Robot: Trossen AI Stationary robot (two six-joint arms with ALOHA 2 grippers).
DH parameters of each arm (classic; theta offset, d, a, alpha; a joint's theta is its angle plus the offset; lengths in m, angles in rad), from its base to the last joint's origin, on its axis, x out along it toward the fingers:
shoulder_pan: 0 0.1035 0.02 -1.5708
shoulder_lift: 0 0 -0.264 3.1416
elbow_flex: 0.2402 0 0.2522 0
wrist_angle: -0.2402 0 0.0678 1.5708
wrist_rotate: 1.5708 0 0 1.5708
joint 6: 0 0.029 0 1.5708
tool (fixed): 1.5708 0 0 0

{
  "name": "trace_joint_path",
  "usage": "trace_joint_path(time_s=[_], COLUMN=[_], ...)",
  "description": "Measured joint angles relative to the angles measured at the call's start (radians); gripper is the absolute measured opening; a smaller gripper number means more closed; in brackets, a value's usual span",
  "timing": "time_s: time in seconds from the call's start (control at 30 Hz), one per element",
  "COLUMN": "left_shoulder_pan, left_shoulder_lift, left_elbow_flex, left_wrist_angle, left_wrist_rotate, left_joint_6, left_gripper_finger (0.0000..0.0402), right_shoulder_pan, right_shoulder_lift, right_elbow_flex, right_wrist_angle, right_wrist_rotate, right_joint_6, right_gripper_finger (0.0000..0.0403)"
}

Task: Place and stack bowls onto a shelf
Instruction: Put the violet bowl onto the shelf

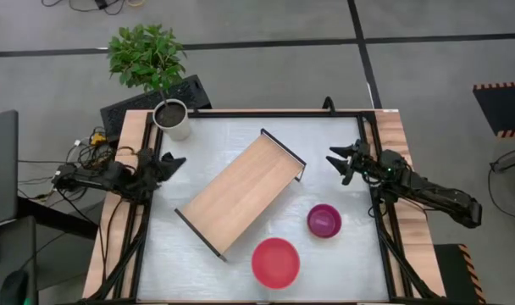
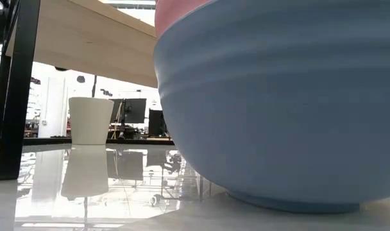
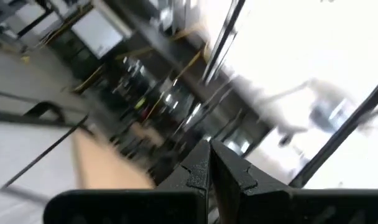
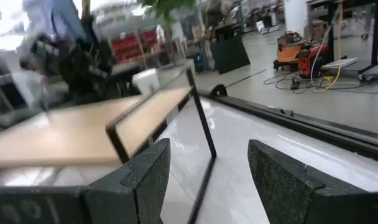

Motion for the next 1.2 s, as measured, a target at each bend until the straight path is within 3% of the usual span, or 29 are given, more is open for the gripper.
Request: trace_joint_path(time_s=[0.17, 0.33, 0.47, 0.6, 0.8, 1.03, 1.2], left_shoulder_pan=[0.0, 0.0, 0.0, 0.0, 0.0, 0.0, 0.0], left_shoulder_lift=[0.0, 0.001, 0.003, 0.039, 0.162, 0.3, 0.323], left_elbow_flex=[0.0, 0.007, 0.047, 0.095, 0.181, 0.256, 0.266], left_wrist_angle=[0.119, 0.183, 0.185, 0.182, 0.183, 0.181, 0.181], left_wrist_rotate=[-0.095, -0.129, -0.14, -0.175, -0.139, -0.138, -0.102], left_joint_6=[-0.03, 0.003, 0.067, 0.093, 0.078, 0.077, 0.026], left_gripper_finger=[0.0, 0.0, 0.0009, 0.0029, 0.0043, 0.0043, 0.0043], right_shoulder_pan=[-0.003, -0.02, -0.006, 0.017, 0.062, 0.146, 0.242], right_shoulder_lift=[0.0, 0.001, -0.001, 0.002, 0.077, 0.361, 0.59], right_elbow_flex=[0.0, 0.022, 0.121, 0.252, 0.519, 0.813, 0.871], right_wrist_angle=[0.031, 0.031, -0.012, -0.173, -0.495, -0.98, -1.238], right_wrist_rotate=[0.027, 0.003, -0.05, -0.084, -0.088, -0.118, -0.126], right_joint_6=[0.422, 0.615, 0.531, 0.457, 0.297, 0.215, 0.267], right_gripper_finger=[0.0242, 0.0242, 0.0244, 0.0245, 0.0246, 0.0243, 0.0237])
